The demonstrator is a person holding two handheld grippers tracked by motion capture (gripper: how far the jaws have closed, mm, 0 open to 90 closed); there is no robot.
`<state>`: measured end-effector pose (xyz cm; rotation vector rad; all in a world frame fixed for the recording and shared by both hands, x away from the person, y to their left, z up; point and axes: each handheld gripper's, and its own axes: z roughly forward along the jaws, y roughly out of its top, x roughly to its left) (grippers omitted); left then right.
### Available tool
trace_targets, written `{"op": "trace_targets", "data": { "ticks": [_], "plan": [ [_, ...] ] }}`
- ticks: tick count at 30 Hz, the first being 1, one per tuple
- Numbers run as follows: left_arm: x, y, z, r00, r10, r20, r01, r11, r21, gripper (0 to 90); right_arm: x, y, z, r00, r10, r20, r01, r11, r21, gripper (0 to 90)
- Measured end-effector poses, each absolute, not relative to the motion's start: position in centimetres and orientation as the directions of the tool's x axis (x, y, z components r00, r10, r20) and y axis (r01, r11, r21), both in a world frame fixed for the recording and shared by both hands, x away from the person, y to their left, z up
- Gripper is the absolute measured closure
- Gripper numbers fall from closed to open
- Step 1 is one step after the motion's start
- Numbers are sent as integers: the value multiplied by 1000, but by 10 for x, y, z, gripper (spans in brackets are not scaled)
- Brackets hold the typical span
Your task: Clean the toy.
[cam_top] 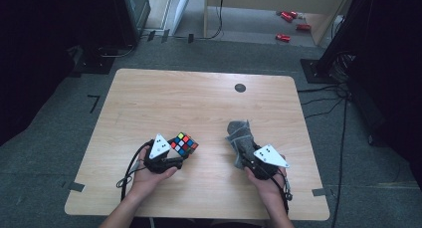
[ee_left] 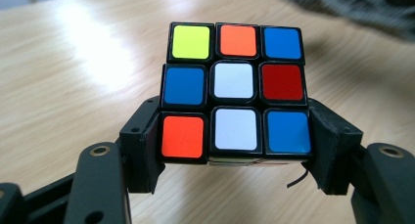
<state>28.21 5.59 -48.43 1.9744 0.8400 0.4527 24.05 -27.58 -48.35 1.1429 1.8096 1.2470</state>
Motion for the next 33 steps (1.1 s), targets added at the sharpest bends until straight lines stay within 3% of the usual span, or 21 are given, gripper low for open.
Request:
{"op": "trace_targets", "data": {
  "ticks": [7, 14, 33],
  "plan": [
    [290, 54, -498, 676, 737, 21, 420, -409, 810, 345, 249, -293, -496, -302, 953, -21, 384, 142, 912, 580],
    [292, 52, -502, 681, 731, 37, 420, -431, 799, 345, 255, -292, -511, -312, 950, -17, 469, 169, 867, 568],
    [296, 49, -511, 680, 733, 22, 439, -431, 788, 343, 262, -293, -520, -311, 950, 17, 536, 161, 829, 586]
  ]
}}
